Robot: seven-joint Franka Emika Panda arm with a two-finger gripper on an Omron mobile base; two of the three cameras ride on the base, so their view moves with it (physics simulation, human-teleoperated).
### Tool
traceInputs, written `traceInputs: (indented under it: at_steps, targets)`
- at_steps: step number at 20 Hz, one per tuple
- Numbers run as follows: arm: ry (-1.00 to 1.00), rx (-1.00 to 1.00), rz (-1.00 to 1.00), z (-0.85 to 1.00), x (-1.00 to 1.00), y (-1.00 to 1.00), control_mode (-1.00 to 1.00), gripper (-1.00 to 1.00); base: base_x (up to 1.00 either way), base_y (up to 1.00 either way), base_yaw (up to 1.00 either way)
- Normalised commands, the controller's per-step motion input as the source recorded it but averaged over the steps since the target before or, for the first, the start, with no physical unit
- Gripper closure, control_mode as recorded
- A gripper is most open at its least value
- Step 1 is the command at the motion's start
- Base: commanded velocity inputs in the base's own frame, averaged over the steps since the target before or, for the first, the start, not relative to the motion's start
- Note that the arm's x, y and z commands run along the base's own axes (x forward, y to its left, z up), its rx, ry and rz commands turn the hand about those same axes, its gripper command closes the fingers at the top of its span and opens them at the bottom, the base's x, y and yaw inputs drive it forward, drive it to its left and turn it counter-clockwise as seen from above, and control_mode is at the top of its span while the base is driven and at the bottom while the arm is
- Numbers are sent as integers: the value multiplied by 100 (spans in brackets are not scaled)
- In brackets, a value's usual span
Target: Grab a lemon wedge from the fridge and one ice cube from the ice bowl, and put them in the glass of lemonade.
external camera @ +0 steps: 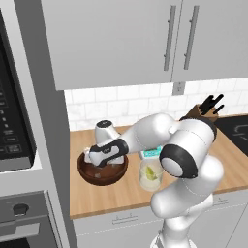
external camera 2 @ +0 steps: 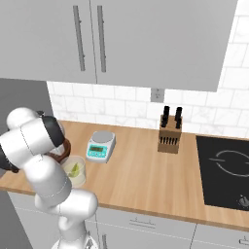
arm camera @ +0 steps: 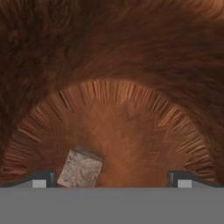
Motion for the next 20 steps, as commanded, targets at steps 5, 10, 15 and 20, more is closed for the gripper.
traceInputs:
  at_steps: [5,10,15,20]
  targets:
    - [0,0,-6,0,-23,-23,-100,-100,0,0,0]
    - [0,0,-3,0,-34,-17,-100,-100,0,0,0]
    - [0,0,0,0,24,0,-100,-100,0,0,0]
    - [1,0,0,0,46,0,-100,-100,0,0,0]
